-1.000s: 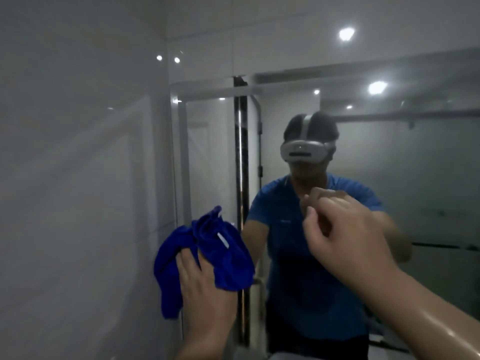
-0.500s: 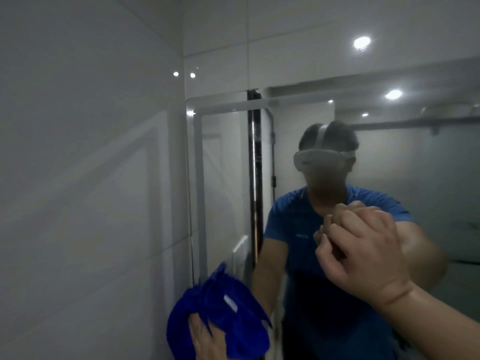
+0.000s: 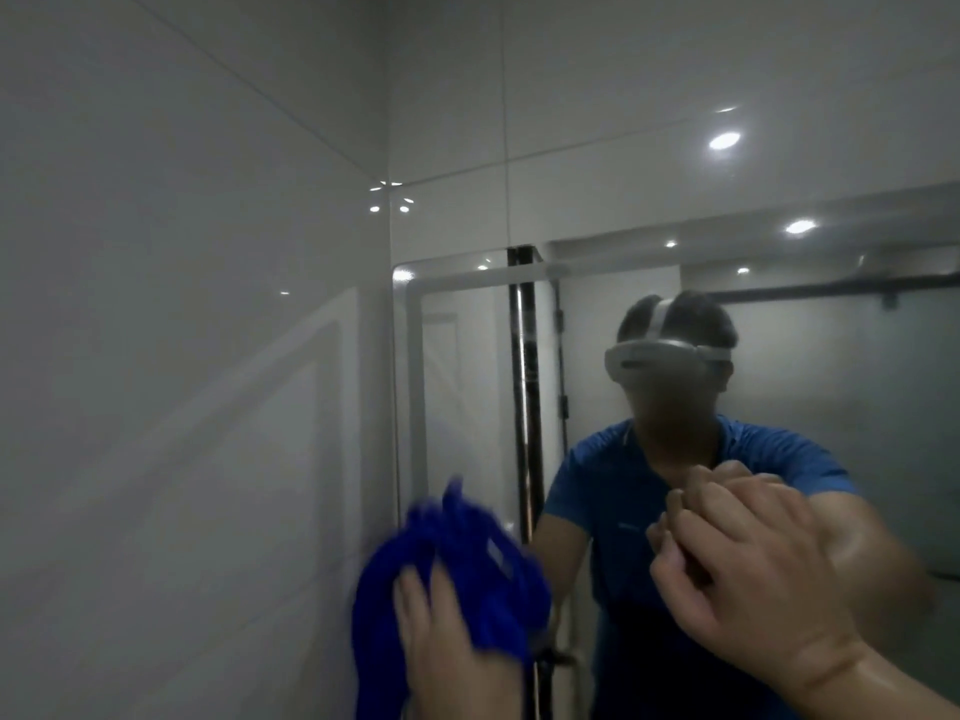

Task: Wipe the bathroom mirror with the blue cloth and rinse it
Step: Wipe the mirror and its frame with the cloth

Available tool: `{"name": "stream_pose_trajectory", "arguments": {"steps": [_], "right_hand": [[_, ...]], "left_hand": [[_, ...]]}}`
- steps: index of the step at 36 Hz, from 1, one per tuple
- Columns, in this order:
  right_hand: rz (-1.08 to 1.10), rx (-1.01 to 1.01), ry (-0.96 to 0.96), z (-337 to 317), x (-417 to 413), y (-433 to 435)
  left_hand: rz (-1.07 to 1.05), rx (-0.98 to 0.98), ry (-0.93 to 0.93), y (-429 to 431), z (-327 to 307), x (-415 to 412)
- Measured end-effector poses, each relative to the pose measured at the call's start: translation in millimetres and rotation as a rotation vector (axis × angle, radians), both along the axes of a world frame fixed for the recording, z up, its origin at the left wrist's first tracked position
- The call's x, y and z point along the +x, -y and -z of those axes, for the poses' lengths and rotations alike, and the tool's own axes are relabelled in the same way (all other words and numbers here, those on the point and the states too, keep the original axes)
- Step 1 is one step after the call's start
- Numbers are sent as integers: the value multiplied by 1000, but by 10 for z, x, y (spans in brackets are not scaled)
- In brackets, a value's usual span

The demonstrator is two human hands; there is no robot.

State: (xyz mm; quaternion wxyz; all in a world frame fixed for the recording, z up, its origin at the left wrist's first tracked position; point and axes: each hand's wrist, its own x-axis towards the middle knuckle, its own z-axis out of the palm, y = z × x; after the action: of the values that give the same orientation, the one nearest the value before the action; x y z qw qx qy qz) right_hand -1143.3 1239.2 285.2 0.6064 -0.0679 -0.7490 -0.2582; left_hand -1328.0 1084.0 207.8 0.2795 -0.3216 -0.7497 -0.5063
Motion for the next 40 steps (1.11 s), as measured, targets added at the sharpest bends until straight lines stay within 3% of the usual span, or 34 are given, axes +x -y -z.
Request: {"name": "stream_pose_trajectory", "arguments": {"steps": [2, 8, 12, 19, 25, 28, 31, 33, 36, 40], "right_hand": [[7, 2, -7, 13, -6, -2], [9, -16, -9, 30, -22, -10], [17, -12, -2, 40, -19, -42], [25, -19, 8, 52, -20, -71], [41, 2, -9, 67, -48, -80], [51, 18, -13, 70, -72, -78], [43, 27, 5, 62, -53, -82], [9, 17, 27, 55, -32, -82], [-24, -5, 51, 46, -18, -84], [-24, -2, 40, 39, -5, -77]], "left_hand": [[-46, 123, 10, -62, -566, -12], [-19, 171, -43, -41, -2224, -66], [-93, 199, -4, -146, -2644, -72], [-157, 172, -232, -166, -2054, -318], [-159, 76, -216, -139, -1155, -224], [-73, -102, -211, -144, -417, 37], [-5, -331, -386, -237, 408, 345], [80, -360, -408, -342, 800, 512], [196, -264, -542, -328, 1091, 557], [210, -413, -652, -164, 969, 365]]}}
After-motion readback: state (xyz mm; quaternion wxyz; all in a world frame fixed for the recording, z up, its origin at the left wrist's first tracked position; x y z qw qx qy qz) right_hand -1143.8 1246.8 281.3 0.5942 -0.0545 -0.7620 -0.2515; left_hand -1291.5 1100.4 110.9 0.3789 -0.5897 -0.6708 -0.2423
